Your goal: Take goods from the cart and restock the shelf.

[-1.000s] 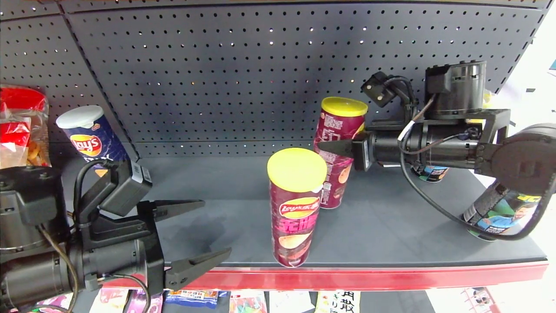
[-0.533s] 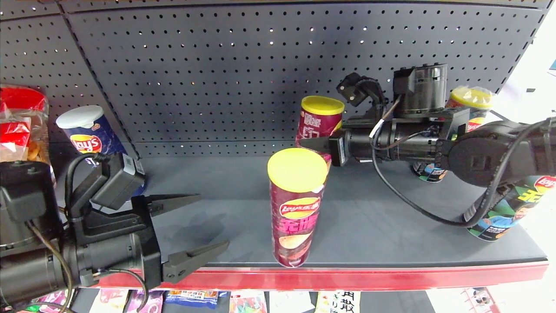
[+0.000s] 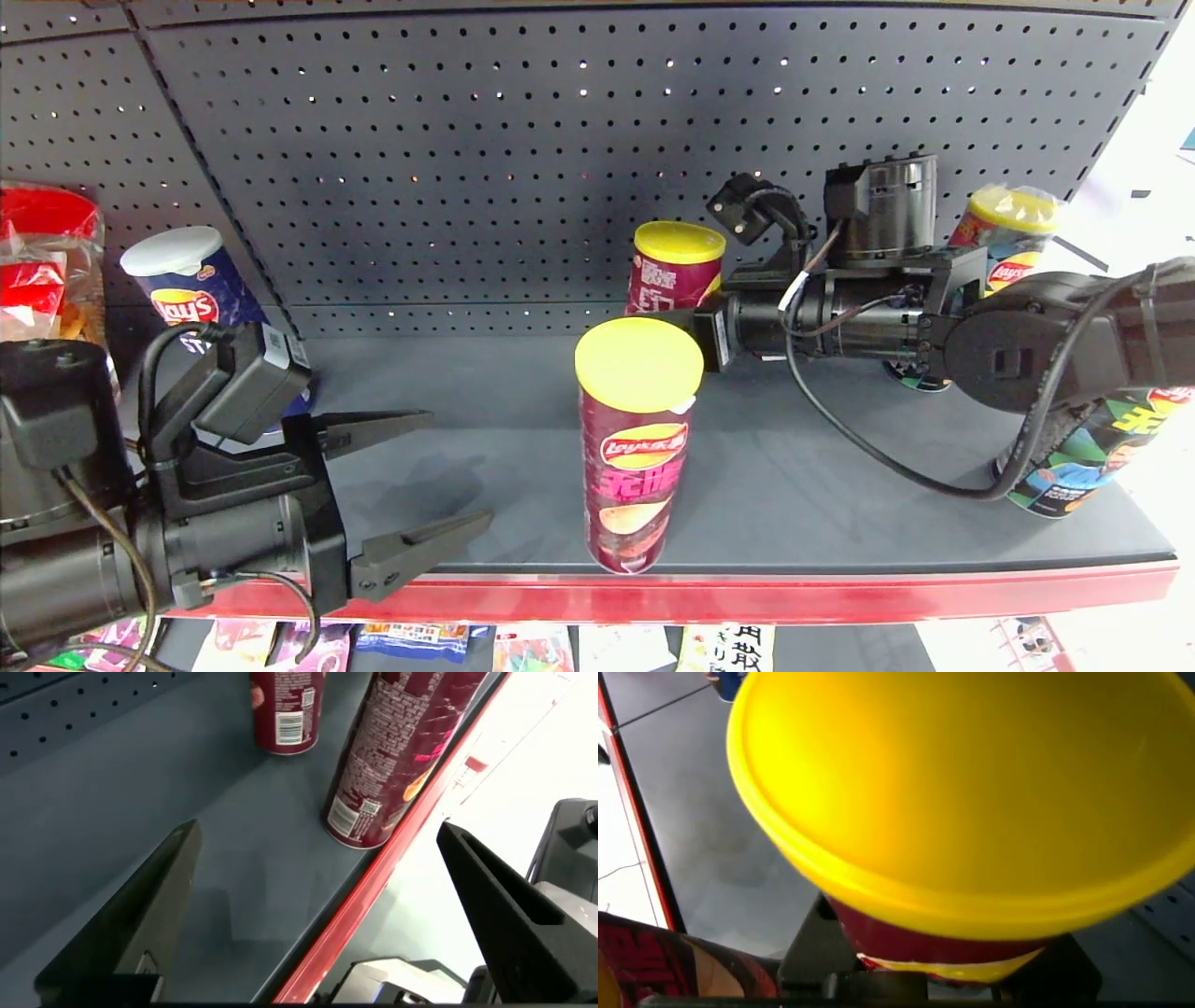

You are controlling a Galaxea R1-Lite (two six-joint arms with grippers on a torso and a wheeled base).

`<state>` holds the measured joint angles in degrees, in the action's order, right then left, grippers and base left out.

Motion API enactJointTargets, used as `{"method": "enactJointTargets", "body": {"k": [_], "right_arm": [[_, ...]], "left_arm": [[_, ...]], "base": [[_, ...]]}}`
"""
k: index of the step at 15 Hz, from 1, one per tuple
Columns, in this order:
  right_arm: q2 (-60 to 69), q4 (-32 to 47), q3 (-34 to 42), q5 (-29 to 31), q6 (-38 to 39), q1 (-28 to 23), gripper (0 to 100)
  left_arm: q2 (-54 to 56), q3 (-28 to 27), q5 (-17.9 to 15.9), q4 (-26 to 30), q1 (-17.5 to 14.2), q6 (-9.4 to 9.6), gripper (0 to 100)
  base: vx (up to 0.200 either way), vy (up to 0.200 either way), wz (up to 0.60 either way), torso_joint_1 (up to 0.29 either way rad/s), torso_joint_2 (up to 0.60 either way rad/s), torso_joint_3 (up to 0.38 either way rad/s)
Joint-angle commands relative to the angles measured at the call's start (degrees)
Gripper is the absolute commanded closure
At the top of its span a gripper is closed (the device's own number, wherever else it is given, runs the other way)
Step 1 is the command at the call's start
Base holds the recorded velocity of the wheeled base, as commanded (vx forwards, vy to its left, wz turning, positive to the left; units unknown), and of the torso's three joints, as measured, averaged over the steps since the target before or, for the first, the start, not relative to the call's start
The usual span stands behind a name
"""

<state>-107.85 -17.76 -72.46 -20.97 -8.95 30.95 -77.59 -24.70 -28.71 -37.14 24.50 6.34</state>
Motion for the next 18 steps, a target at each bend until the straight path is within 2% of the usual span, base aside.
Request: {"method": "enactJointTargets", "body": {"k": [1, 4, 11, 18], "right_arm": [[1.5, 0.1, 1.3, -0.1, 0.0, 0.1, 100], [2.1, 0.1, 2.0, 0.2, 0.0, -0.1, 100], [-1.8, 0.1, -4.2, 0.4, 0.4, -0.8, 100], [1.3, 0.2, 2.4, 0.3, 0.1, 0.0, 100]], "left_arm": [[-0.4, 0.1, 0.0, 0.0, 0.1, -0.01, 0], [-0.5, 0.2, 0.0, 0.0, 0.1, -0.01, 0], [-0.5, 0.5, 0.0, 0.0, 0.1, -0.01, 0], [-0.5, 0.4, 0.0, 0.0, 0.1, -0.01, 0]], "base": [[0.0, 0.0, 0.0, 0.0, 0.0, 0.0], [0.0, 0.0, 0.0, 0.0, 0.0, 0.0], [0.0, 0.0, 0.0, 0.0, 0.0, 0.0], [0.0, 0.0, 0.0, 0.0, 0.0, 0.0]]}}
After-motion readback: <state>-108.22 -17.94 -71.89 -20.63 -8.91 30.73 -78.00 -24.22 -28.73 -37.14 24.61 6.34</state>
